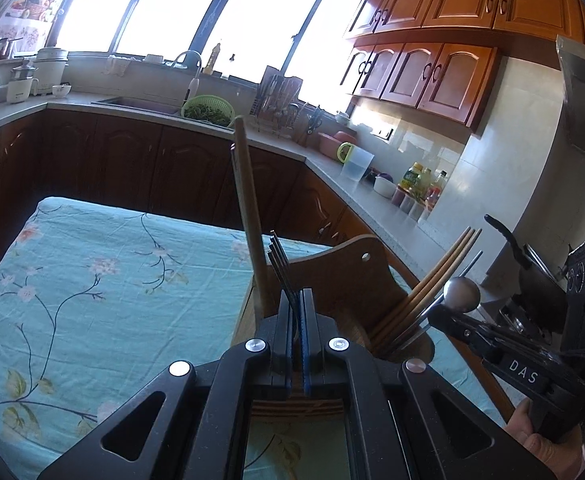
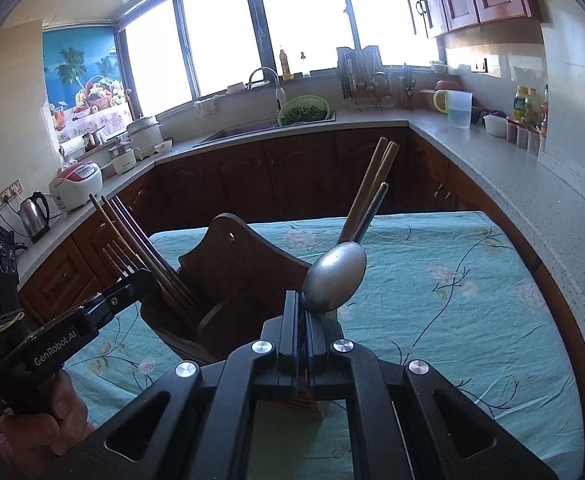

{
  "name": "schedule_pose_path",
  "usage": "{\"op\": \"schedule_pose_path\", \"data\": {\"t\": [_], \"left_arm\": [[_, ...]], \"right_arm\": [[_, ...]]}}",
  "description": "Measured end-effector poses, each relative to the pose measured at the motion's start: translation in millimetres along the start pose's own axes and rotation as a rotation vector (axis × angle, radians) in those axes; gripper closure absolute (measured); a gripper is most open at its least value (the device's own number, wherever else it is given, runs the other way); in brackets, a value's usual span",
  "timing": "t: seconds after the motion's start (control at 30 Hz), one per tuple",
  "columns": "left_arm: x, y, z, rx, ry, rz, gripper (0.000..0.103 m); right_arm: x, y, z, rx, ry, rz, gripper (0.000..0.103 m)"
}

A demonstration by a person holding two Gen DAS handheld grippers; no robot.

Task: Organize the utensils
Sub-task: 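Lower the fork and spoon into the holder with both tools, then open the left tool to release the fork while the right tool releases the spoon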

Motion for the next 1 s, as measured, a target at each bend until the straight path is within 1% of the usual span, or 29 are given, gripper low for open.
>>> {"op": "schedule_pose_path", "data": {"t": [0.1,0.53,0.67,0.7,0.73,0.77,0.8,0.83,0.87,0.93,0.97,1.0], "left_arm": [[8,6,-1,0.013,-0.004,-0.008,0.102],[7,11,0,0.021,0.005,-0.008,0.102],[7,13,1,0.015,0.011,-0.018,0.099],[7,12,2,0.015,0.014,-0.019,0.098],[8,12,1,0.016,0.017,-0.023,0.094],[9,12,0,0.018,0.016,-0.027,0.085],[12,13,-1,0.021,0.010,-0.035,0.080],[15,14,-2,0.027,-0.001,-0.042,0.073],[18,15,-3,0.032,-0.010,-0.042,0.069],[21,15,-3,0.038,-0.013,-0.048,0.065],[21,16,-2,0.042,-0.011,-0.053,0.061],[23,16,-1,0.046,-0.011,-0.056,0.060]], "right_arm": [[-5,2,5,-0.004,0.017,-0.008,0.101],[-11,4,8,-0.031,0.026,-0.022,0.101],[-11,4,7,-0.035,0.028,-0.023,0.100],[-11,4,7,-0.040,0.031,-0.027,0.099],[-10,4,7,-0.045,0.031,-0.030,0.098],[-9,3,6,-0.049,0.027,-0.029,0.096],[-7,3,6,-0.052,0.024,-0.030,0.095],[-6,3,5,-0.055,0.023,-0.030,0.094],[-5,2,5,-0.058,0.021,-0.030,0.093],[-2,0,5,-0.067,0.015,-0.026,0.090],[-1,-1,5,-0.071,0.013,-0.022,0.088],[1,-3,5,-0.076,0.010,-0.019,0.082]]}}
Point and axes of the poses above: each gripper's, at about its wrist camera, not at the fingertips, and x roughly against the way its jaws point, y to its left, z to its underside, the point moved 7 cm from there along -x, roughly the way its jaws point, and after that the axes turned 8 degrees about -x, right-handed, at the moved point
